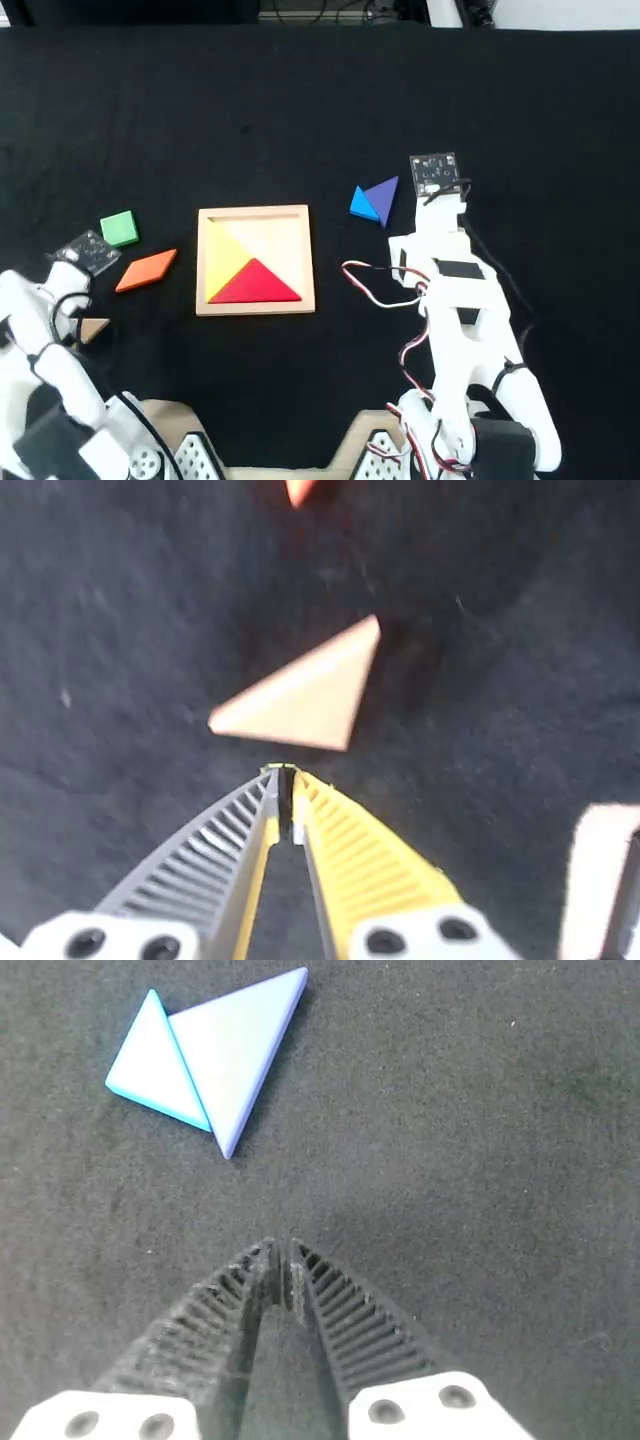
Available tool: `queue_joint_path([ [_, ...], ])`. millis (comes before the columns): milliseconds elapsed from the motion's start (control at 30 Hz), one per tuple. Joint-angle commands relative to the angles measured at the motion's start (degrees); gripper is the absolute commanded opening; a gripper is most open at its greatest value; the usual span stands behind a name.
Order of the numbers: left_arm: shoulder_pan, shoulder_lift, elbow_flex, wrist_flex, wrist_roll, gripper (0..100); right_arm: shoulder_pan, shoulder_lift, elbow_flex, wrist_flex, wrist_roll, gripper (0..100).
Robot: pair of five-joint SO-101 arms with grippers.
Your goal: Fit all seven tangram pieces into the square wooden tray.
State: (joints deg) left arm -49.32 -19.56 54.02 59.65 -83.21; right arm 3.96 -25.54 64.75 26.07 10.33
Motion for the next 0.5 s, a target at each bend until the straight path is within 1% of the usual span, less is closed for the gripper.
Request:
queue_joint_path([
  [0, -1.5, -4.4, 6.3, -4.0, -8.2, 3, -0.7, -1.6, -1.1, 0.2, 0.5, 3.5],
  [100, -0.9, -4.3, 9.9, -10.8, -6.2, 3, -0.7, -1.6, -1.1, 0.4, 0.5, 3.5],
  [167, -0.5, -4.2, 11.3, -13.5, -5.2, 3, -0.7, -1.6, -1.1, 0.4, 0.5, 3.5],
  [267, 2.8, -4.2, 12.4, -14.2, -4.5, 3, -0.7, -1.6, -1.1, 0.4, 0.5, 3.5],
  [467, 11.1, -4.2, 9.9, -13.9, 5.5, 3, -0.7, -1.6, -1.1, 0.4, 0.5, 3.5],
])
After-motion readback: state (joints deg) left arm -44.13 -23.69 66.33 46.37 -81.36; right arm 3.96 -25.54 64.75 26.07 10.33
